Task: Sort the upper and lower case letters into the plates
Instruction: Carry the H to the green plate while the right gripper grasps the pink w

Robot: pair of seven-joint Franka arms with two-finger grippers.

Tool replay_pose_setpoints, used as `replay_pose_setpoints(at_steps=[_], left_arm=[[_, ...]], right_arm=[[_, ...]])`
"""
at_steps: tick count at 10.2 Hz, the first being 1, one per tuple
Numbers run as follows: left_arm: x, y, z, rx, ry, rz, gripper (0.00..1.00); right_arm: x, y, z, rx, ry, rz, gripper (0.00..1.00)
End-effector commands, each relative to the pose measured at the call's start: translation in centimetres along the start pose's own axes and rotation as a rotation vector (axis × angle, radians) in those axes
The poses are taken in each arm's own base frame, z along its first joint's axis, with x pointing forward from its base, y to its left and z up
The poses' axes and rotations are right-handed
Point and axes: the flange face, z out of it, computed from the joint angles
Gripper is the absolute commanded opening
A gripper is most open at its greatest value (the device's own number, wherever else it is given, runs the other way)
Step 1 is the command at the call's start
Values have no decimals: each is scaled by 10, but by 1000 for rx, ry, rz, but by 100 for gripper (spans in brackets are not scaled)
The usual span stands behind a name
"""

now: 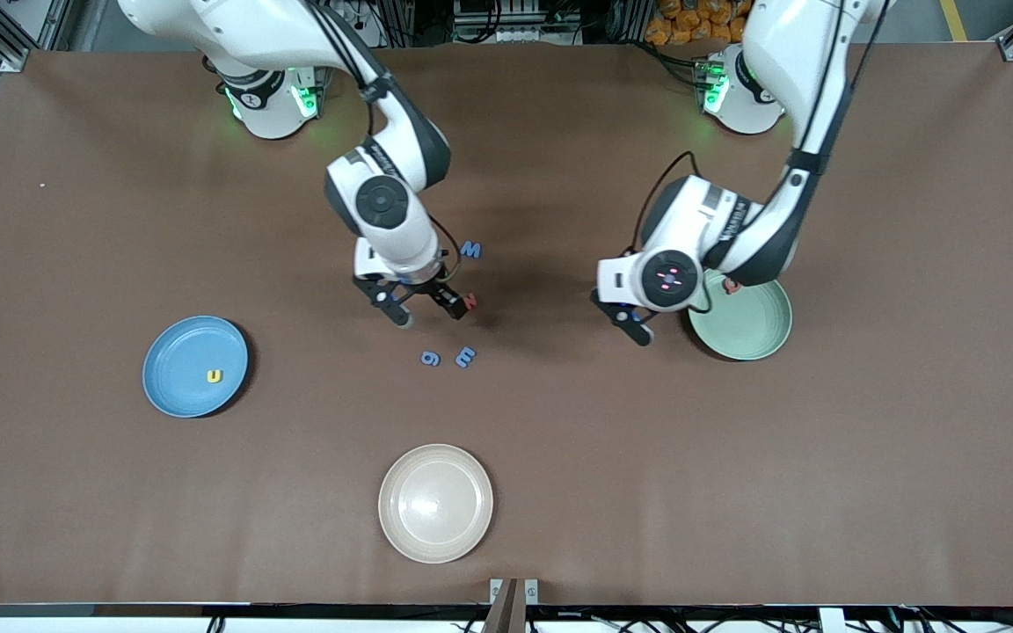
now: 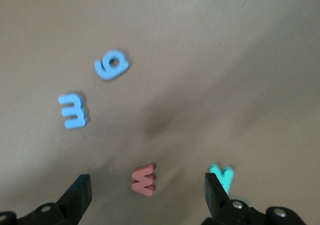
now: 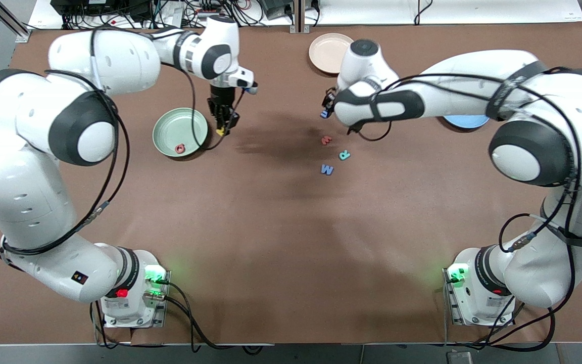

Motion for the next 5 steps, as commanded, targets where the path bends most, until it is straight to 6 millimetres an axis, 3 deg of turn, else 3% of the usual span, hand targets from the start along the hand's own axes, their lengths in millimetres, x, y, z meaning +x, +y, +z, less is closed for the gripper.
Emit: replay_pose_setpoints(at_steps=[1, 3, 5], left_arm=[[-37, -43, 2, 12, -11, 56, 12], [-55, -77, 37, 41, 24, 81, 11], [-59, -83, 48, 52, 45, 79, 11]], right_arm=[[-25, -7, 28, -1, -3, 12, 100], [-33, -5, 38, -17, -2, -2, 100], [-30, -4, 43, -23, -2, 0, 100]])
